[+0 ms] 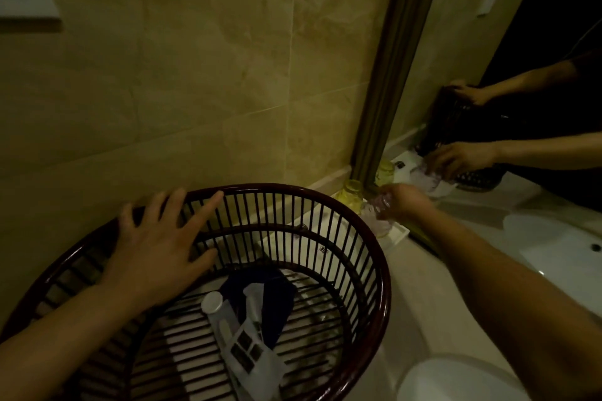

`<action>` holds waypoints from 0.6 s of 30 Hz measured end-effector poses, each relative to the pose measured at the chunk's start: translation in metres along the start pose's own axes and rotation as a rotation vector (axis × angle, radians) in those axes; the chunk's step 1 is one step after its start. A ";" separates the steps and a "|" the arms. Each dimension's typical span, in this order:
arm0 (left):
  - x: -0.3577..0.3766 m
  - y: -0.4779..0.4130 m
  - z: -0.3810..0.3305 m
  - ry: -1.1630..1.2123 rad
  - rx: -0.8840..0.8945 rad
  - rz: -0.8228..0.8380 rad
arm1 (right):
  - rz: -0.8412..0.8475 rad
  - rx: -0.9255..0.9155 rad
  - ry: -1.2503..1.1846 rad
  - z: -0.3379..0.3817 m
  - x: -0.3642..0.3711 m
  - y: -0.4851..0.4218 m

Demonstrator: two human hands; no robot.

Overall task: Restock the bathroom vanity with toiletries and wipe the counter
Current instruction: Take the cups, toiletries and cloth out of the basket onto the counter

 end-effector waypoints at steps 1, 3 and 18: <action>0.000 0.000 -0.001 -0.017 -0.001 0.005 | 0.030 0.008 0.034 -0.001 0.009 -0.009; -0.001 0.001 -0.001 -0.040 -0.008 0.015 | 0.064 0.020 0.080 -0.004 0.021 -0.023; -0.005 0.000 -0.006 -0.094 -0.015 0.056 | 0.045 0.036 0.103 0.000 0.048 -0.057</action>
Point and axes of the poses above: each hand's wrist, its own y-axis away from the middle knuckle, its own x-axis out of the palm, z = x × y, the point moved 7 cm from there along -y, towards the middle knuckle, and after that the axes turned 12 degrees about y, right-handed, at the moved point
